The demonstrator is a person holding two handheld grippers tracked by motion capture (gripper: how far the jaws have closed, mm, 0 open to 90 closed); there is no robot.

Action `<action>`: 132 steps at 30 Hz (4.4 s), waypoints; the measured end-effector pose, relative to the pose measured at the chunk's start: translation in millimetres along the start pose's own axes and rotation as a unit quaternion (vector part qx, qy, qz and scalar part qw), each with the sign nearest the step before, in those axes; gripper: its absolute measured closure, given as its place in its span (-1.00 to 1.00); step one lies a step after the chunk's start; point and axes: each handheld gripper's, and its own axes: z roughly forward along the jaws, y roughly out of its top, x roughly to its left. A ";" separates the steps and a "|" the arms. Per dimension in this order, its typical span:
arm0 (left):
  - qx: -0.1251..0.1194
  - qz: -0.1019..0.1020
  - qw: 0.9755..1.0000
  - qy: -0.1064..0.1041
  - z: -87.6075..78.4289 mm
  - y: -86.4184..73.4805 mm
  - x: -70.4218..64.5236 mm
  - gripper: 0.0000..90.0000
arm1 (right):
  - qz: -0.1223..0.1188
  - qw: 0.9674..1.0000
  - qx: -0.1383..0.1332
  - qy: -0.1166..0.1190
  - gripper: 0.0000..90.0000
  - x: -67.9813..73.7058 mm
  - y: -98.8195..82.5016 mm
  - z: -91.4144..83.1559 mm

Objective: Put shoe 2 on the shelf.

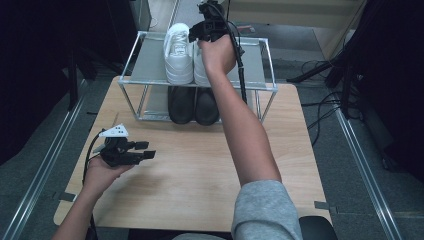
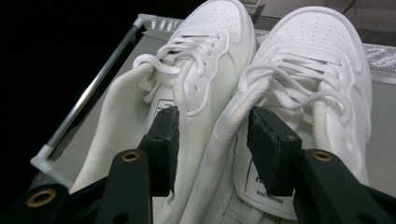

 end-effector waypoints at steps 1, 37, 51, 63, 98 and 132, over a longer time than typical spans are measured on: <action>0.000 0.000 1.000 0.000 0.4 0.2 0.0 0.03 | -0.003 1.000 -0.005 0.005 0.24 -1.4 -0.8 -3.4; 0.021 -0.001 1.000 -0.007 8.8 4.6 1.6 -0.01 | -0.146 0.981 -0.040 0.123 0.05 18.1 -67.0 -81.1; 0.016 0.004 1.000 -0.008 7.8 5.2 0.9 -0.01 | -0.164 0.975 -0.032 0.147 -0.01 2.6 -106.6 -76.9; 0.015 0.006 1.000 -0.008 8.2 5.4 -0.4 -0.01 | -0.177 0.970 -0.030 0.162 -0.02 -15.6 -146.0 -65.9; 0.018 0.015 1.000 -0.010 11.0 5.9 -4.1 -0.02 | -0.170 0.967 -0.007 0.187 -0.04 -47.6 -248.6 -38.6; 0.022 0.033 0.999 -0.024 18.5 8.6 -16.8 -0.07 | -0.151 0.970 -0.009 0.188 -0.02 -70.9 -317.2 -28.2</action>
